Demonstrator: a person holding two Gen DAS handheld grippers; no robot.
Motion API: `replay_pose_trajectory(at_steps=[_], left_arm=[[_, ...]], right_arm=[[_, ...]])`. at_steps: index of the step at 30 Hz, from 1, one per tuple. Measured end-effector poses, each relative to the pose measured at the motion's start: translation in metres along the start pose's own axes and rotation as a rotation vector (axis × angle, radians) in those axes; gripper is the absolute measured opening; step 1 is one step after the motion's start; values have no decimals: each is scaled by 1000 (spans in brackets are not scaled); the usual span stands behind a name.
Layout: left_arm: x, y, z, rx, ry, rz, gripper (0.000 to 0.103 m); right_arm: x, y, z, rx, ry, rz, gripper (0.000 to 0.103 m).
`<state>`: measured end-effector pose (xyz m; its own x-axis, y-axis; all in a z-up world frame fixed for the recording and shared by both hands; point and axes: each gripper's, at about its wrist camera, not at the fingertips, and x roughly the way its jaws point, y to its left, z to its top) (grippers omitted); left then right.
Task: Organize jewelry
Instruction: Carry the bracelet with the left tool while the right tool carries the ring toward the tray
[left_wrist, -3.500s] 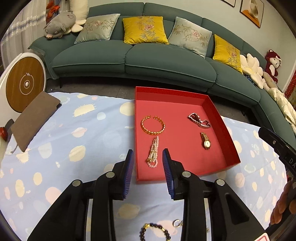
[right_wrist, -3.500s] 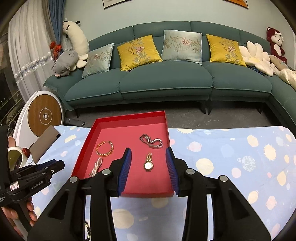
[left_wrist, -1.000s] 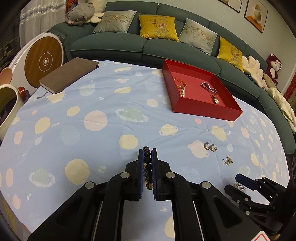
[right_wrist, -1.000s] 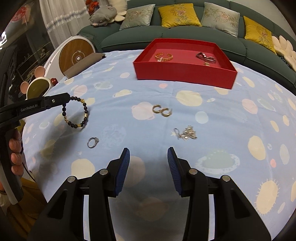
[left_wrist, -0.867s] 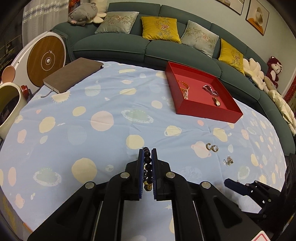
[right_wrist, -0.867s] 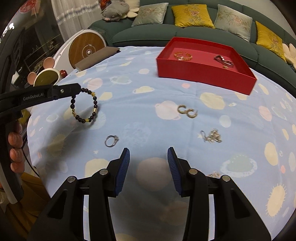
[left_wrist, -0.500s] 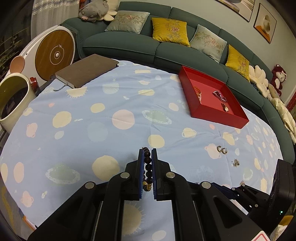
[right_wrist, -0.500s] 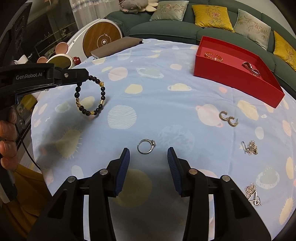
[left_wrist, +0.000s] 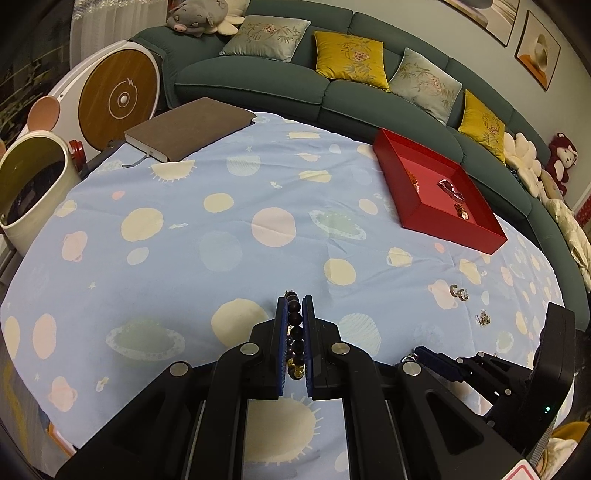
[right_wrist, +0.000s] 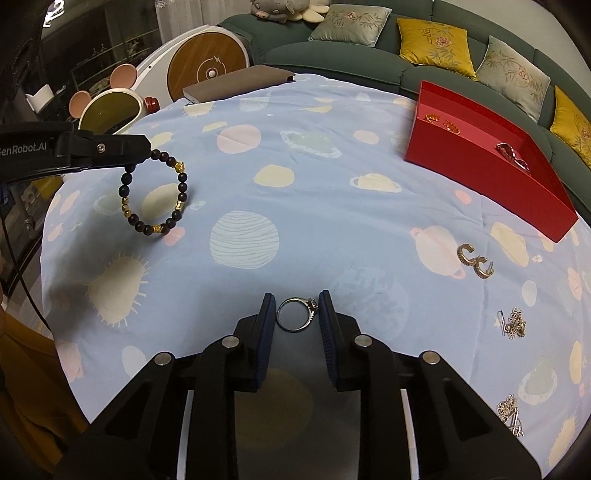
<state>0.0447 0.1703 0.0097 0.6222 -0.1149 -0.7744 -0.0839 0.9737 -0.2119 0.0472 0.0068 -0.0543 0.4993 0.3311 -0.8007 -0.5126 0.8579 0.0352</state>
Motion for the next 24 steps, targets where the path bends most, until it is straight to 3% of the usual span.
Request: replay_pose_trajectory(at_steps=[11,24], left_arm=[[-4,-10,3,16,-6,-29,5],[-12,-56,15,62,-27,-81,5]], right_arm=[[-10,-9,3,35,-24,2,23],[-52,-57,20,154,-106,-29,23]])
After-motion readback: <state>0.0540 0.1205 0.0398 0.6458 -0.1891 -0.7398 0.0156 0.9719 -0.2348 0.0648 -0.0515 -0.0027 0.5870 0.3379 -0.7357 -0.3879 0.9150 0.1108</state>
